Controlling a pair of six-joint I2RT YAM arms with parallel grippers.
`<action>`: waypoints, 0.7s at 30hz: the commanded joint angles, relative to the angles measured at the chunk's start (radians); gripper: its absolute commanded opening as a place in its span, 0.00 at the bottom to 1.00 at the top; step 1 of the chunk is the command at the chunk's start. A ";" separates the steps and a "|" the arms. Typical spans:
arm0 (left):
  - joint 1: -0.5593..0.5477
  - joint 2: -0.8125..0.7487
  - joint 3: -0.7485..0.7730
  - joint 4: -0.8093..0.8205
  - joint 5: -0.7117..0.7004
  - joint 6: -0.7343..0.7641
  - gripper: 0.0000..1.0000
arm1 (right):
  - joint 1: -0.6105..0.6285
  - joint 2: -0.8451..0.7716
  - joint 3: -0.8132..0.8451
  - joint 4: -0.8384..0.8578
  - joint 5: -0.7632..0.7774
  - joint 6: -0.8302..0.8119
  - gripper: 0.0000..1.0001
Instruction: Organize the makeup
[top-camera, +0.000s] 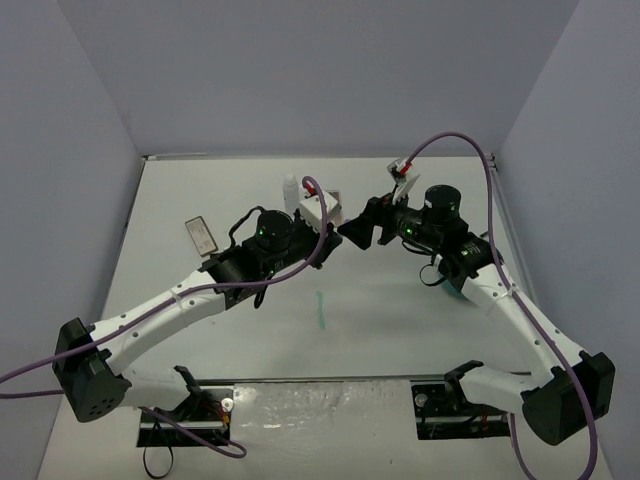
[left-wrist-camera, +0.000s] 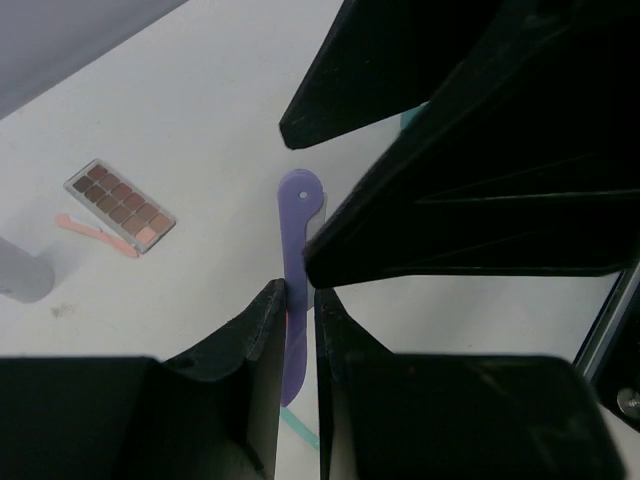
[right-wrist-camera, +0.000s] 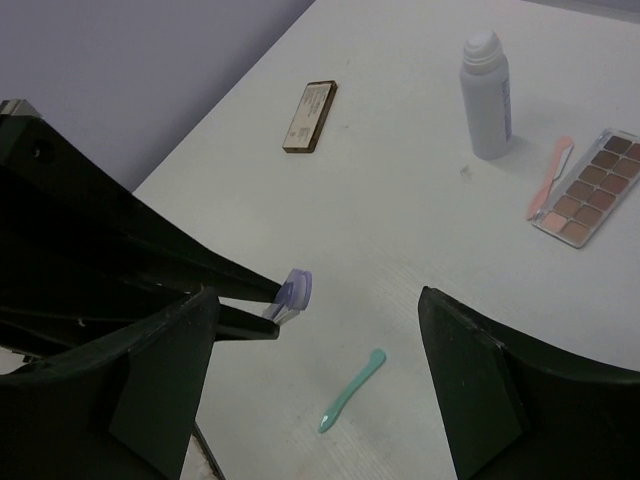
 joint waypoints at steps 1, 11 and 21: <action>-0.015 -0.028 0.068 0.117 0.027 0.023 0.00 | 0.011 0.008 0.039 0.137 0.020 0.041 0.69; -0.015 -0.009 0.067 0.160 0.020 -0.005 0.00 | 0.027 0.005 0.018 0.159 0.005 0.059 0.42; -0.015 0.018 0.087 0.174 0.008 -0.054 0.00 | 0.029 -0.018 -0.015 0.166 0.058 0.061 0.01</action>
